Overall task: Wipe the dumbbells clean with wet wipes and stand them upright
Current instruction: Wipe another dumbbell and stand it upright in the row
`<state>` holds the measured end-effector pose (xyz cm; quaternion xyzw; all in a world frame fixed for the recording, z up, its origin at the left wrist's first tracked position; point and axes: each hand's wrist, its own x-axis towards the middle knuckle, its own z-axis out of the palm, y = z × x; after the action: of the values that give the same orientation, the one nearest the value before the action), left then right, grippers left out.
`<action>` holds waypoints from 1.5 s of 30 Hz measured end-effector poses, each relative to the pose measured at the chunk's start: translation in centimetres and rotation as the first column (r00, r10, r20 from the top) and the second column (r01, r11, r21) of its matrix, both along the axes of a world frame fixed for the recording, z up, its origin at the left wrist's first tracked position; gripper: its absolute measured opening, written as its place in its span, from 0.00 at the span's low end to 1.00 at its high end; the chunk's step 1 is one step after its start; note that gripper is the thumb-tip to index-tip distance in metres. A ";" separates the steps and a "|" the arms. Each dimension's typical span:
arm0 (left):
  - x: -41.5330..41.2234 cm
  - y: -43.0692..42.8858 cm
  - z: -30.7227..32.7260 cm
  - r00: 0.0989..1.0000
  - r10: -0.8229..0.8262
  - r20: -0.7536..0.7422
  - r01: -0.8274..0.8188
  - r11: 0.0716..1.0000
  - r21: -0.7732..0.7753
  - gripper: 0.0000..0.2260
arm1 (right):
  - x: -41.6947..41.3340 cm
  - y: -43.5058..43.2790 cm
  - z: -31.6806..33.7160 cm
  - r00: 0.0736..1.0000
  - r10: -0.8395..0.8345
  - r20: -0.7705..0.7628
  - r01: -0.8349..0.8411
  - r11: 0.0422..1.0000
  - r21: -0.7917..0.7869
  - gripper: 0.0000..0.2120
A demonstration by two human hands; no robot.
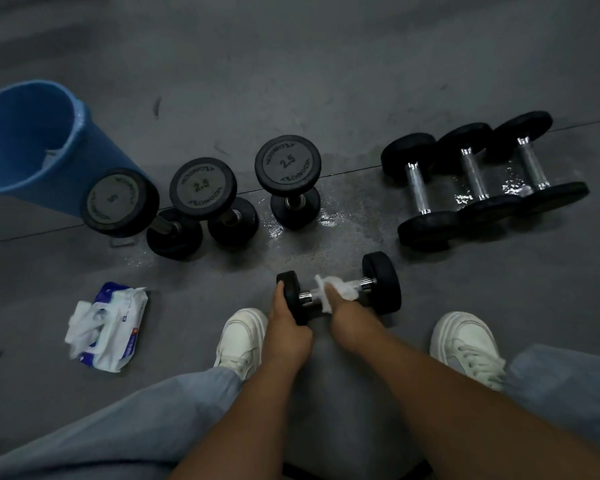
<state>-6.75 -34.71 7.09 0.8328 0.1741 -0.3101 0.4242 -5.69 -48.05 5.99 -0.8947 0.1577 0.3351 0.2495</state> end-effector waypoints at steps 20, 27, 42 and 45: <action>-3.8 1.4 3.3 0.976 -0.164 -0.147 0.163 0.986 -0.017 0.27 | -3.7 -0.2 0.0 0.918 -0.387 0.085 0.373 0.917 0.140 0.14; -3.3 -0.2 1.2 0.994 0.019 0.105 -0.014 0.999 -0.046 0.24 | -3.3 2.8 -1.8 0.873 -0.473 -0.117 0.476 0.776 0.414 0.16; -3.4 1.0 0.9 0.993 -0.101 0.068 0.109 0.986 -0.128 0.29 | -1.1 1.4 -1.1 0.563 -0.823 -0.071 0.726 0.451 0.520 0.07; -3.2 1.0 1.4 0.996 -0.069 0.060 0.077 0.987 -0.144 0.30 | -1.7 1.3 -0.9 0.553 -0.816 -0.169 0.758 0.409 0.508 0.10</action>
<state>-9.99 -33.74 8.47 0.8136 0.1086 -0.3147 0.4767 -7.40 -46.77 5.11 -0.6248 0.4475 0.1599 0.6196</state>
